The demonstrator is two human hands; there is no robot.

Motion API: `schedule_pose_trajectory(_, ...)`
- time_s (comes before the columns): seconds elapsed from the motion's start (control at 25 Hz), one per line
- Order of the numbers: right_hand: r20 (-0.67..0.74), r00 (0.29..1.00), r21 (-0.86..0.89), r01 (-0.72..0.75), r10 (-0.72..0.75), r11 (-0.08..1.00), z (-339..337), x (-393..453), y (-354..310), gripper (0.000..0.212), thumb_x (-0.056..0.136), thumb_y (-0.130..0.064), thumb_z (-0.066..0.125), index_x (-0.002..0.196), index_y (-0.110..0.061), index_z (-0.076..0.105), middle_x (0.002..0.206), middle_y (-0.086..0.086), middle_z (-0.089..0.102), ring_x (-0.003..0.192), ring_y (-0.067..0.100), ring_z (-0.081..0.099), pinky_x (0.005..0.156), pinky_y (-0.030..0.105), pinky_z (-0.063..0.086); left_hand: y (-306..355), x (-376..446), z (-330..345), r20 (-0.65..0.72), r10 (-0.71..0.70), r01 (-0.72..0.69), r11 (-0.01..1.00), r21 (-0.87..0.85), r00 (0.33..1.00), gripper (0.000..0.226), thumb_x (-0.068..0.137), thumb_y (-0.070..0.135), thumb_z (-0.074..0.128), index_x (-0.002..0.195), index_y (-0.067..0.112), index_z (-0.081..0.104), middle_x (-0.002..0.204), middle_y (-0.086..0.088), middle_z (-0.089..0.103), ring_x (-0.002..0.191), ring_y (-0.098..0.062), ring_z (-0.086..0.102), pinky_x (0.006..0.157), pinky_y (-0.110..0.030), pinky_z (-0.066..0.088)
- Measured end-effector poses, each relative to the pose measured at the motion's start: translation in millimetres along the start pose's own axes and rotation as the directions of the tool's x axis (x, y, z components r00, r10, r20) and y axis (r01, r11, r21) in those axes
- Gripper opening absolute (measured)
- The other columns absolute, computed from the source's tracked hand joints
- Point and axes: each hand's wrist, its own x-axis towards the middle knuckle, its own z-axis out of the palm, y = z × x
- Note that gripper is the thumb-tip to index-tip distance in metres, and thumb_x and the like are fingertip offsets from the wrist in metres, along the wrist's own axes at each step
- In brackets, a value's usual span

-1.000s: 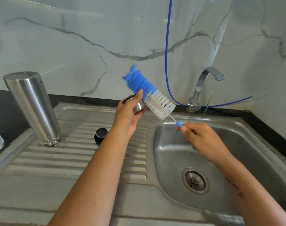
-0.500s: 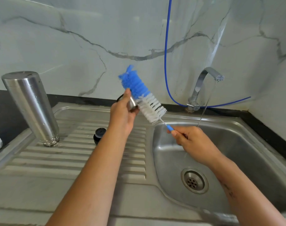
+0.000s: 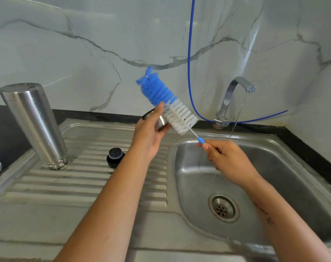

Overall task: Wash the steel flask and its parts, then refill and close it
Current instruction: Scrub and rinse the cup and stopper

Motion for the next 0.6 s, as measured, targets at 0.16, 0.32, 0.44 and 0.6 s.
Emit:
schedule_pose_trajectory(0.16,-0.015,0.999,0.104,-0.04,0.041,0.994,-1,-1,-2,0.026,0.106,-0.025,0.052,0.102,-0.015,0.076,0.062,-0.001,0.043,0.05,0.008,0.032,0.048,0.021,0.031,-3,3,-1,-0.104,0.035,-0.021,0.991,0.13,0.994,0.044,0.088,0.028,0.08,0.119,0.003,0.063,0.111,-0.007,0.071,0.111,-0.02,0.068,0.093,-0.039,0.057)
schedule_pose_trajectory(0.32,0.014,1.0,-0.044,0.01,-0.01,0.999,-2,3,-4,0.037,0.106,-0.029,0.051,0.101,0.003,0.069,0.063,0.003,0.044,0.051,0.008,0.031,0.049,0.022,0.029,-7,5,5,-0.085,0.022,-0.029,0.996,-0.085,0.996,0.023,0.1,0.023,0.064,0.115,0.005,0.065,0.109,-0.01,0.074,0.105,-0.023,0.071,0.094,-0.041,0.059)
schedule_pose_trajectory(0.44,-0.115,0.99,-0.084,0.076,-0.085,0.994,7,13,-12,0.038,0.106,-0.03,0.051,0.093,0.002,0.067,0.062,0.003,0.043,0.053,0.01,0.031,0.052,0.027,0.028,-26,-7,23,0.045,-0.04,0.04,0.999,-0.01,0.998,0.019,0.103,0.023,0.057,0.114,0.01,0.067,0.109,-0.008,0.075,0.105,-0.023,0.07,0.092,-0.039,0.057)
schedule_pose_trajectory(0.6,0.006,0.998,-0.095,0.066,-0.066,0.993,4,5,-5,0.037,0.106,-0.028,0.052,0.1,0.005,0.068,0.062,0.004,0.046,0.051,0.009,0.032,0.049,0.023,0.03,-6,7,5,0.004,0.046,-0.044,0.976,-0.215,0.999,0.028,0.102,0.025,0.058,0.121,0.004,0.063,0.133,-0.022,0.065,0.125,-0.035,0.063,0.106,-0.052,0.051)
